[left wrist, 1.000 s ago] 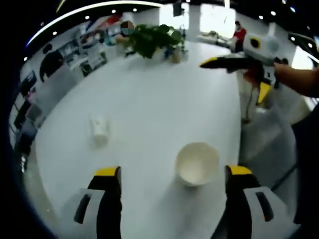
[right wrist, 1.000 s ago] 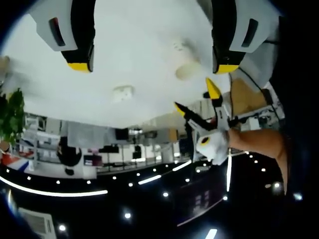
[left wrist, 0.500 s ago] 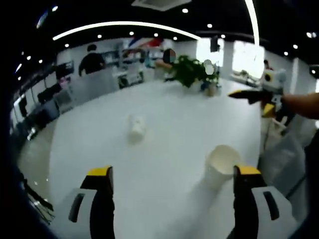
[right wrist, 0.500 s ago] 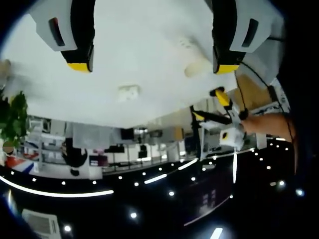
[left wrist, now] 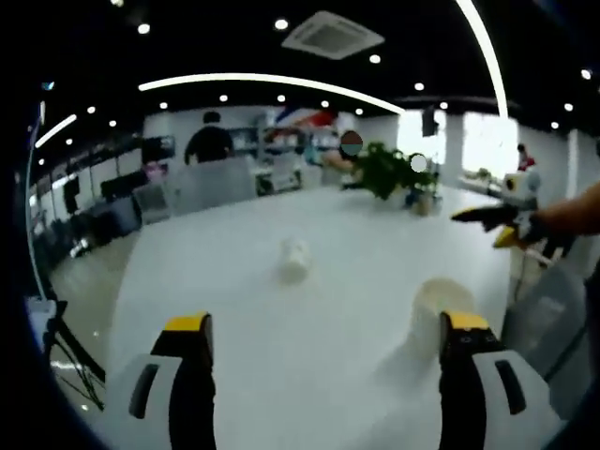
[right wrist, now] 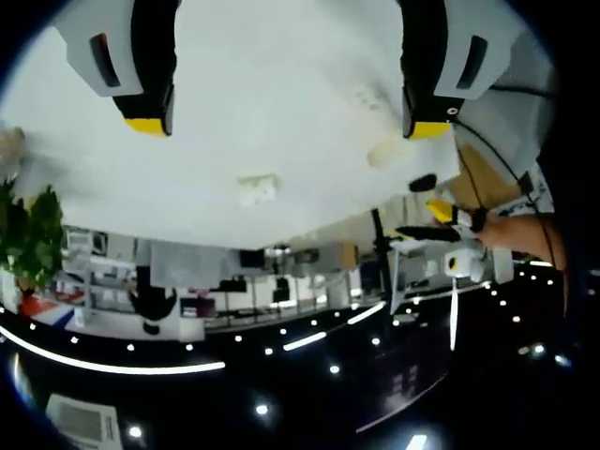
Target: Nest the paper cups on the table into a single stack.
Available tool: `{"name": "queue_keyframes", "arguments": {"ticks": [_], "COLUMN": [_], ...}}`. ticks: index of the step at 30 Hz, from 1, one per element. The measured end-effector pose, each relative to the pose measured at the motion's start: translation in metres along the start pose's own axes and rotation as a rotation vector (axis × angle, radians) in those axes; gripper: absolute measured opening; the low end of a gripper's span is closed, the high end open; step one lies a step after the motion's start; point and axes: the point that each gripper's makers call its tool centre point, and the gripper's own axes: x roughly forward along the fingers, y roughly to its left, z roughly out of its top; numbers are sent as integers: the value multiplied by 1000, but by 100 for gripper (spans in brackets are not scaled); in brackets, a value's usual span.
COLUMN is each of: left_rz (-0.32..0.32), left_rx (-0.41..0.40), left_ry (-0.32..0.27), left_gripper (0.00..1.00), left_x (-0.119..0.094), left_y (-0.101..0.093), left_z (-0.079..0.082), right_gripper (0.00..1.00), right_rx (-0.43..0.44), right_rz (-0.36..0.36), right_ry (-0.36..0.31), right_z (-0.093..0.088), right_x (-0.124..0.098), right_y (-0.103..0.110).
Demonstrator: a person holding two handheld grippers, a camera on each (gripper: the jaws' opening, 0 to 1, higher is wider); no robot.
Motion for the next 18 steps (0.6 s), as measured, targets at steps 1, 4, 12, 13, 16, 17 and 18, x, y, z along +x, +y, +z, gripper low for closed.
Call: {"name": "queue_keyframes", "arguments": {"ticks": [1,4,12,13,16,17,18], "left_rz": [0,15,12,12,20,20,21], "left_rx": [0,-16,-10,-14,-15,-17,-25], "left_ry": [2,-14,-35,-40,-49,-52,-55], "left_gripper": [100,100,100,100,100,100,100], "left_x": [0,-1,-2,-2,-3,-3,-2], "left_y": [-1,0,0,1,2,2,2], "left_z": [-2,-2,2,3,7,7,7], "right_gripper": [100,100,100,100,100,100,100], "right_rx": [4,24,7,3,5,10,14], "right_rz": [-4,-6,3,8,14,14,14], "right_ry": [1,-7,-2,2,-4,-5,-4], "right_z": [-2,-2,4,5,8,9,9], "right_x": [1,6,29,34,47,54,56], "right_y": [-1,-3,-14,-15,-20,-23,-24]}}
